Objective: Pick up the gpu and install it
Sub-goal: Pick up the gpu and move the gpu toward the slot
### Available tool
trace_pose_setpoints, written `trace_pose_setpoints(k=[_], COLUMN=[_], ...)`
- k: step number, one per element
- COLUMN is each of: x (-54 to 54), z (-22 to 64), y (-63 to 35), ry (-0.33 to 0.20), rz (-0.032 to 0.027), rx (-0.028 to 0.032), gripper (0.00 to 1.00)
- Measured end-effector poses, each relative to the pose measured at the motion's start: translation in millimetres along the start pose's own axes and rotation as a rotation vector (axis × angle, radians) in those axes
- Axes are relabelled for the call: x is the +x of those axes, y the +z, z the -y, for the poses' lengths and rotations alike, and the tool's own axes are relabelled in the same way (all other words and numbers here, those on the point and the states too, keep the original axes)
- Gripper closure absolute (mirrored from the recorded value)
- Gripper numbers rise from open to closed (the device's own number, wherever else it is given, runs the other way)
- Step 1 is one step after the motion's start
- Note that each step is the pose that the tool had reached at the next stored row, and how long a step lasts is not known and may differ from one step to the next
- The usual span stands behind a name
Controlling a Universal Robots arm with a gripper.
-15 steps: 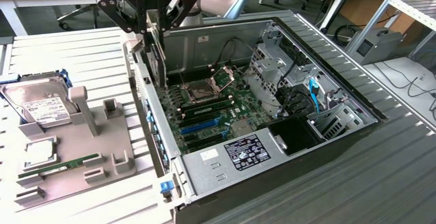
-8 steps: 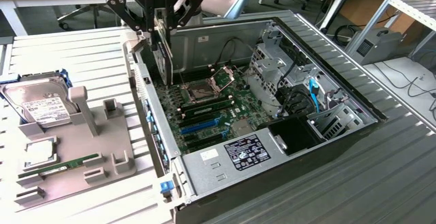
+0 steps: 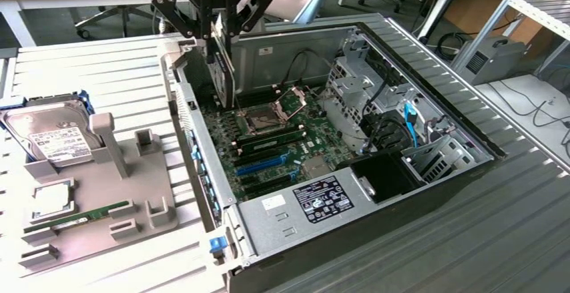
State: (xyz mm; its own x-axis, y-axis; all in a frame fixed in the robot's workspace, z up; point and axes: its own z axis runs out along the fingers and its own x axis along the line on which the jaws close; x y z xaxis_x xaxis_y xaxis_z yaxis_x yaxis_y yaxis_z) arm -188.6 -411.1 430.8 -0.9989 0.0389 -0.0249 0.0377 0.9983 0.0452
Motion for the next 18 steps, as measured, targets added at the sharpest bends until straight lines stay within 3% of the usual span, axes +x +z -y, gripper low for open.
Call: trace_pose_setpoints(k=[18], x=[-17.7], z=[-9.1], y=[0.8], ry=[0.0], rz=[0.0], rx=[0.0], gripper=[0.73])
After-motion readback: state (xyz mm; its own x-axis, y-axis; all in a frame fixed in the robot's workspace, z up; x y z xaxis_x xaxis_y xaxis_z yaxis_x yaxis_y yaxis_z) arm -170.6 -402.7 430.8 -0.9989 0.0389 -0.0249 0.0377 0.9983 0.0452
